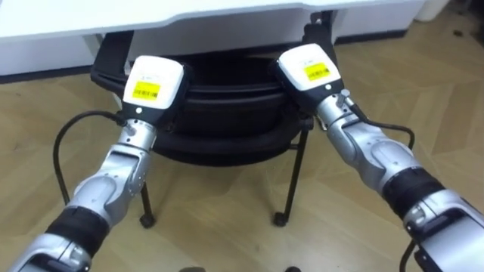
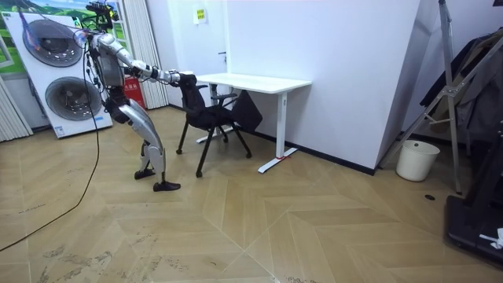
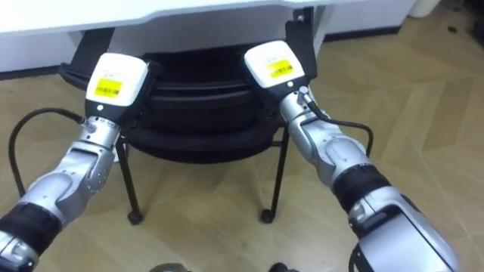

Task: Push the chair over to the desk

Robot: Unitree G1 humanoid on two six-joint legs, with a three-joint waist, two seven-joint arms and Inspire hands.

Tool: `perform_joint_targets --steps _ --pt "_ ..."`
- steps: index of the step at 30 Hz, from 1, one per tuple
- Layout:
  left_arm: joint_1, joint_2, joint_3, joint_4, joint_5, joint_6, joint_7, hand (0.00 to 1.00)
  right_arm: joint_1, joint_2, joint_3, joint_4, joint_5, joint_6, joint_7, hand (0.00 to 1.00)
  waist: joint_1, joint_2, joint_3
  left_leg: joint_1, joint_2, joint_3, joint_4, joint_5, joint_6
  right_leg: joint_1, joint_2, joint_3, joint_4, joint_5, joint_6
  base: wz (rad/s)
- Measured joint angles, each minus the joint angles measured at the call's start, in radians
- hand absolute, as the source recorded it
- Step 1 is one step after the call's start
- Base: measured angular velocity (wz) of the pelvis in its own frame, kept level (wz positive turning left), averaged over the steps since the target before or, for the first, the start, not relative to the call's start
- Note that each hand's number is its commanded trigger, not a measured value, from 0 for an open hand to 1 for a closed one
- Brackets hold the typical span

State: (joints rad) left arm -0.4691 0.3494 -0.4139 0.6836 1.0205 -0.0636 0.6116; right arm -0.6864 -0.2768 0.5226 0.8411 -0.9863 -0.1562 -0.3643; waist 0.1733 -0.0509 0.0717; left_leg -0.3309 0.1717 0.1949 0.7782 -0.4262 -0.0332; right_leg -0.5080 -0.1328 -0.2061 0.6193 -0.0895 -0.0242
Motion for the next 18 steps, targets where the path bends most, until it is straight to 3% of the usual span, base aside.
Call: perform_joint_targets --steps 5,13,15,18 --pt "0.0 -0.005 -0.001 0.002 0.0 0.005 -0.006 1.0 0.0 -0.001 0.0 0.0 0.001 -0.001 0.02 1.0 -0.021 -0.008 0.0009 0.031 0.013 0.02 0.0 -0.021 -0.011 -0.002 0.017 0.023 0.033 -0.028 -0.01 -0.19" --pt "0.006 -0.007 0.008 0.003 0.006 0.005 -0.009 1.0 0.005 -0.001 0.001 -0.025 0.002 0.005 0.056 1.0 -0.03 -0.015 -0.0004 0.078 0.046 0.037 0.002 -0.04 -0.049 -0.009 0.038 0.035 0.115 -0.105 -0.048 -0.09" --pt "0.017 -0.007 0.008 0.003 0.004 0.005 -0.009 1.0 0.013 0.0 0.002 -0.03 0.002 0.005 0.072 1.0 -0.025 -0.009 -0.0027 0.108 0.078 0.038 0.001 -0.051 -0.071 0.003 0.075 0.038 0.131 -0.135 -0.058 -0.09" --pt "0.036 -0.006 0.005 0.004 -0.001 0.002 -0.003 1.0 0.031 0.006 0.003 -0.035 0.001 0.005 0.077 1.0 -0.018 -0.003 -0.007 0.153 0.096 0.033 -0.014 -0.05 -0.099 0.04 0.107 0.035 0.146 -0.173 -0.082 -0.09"
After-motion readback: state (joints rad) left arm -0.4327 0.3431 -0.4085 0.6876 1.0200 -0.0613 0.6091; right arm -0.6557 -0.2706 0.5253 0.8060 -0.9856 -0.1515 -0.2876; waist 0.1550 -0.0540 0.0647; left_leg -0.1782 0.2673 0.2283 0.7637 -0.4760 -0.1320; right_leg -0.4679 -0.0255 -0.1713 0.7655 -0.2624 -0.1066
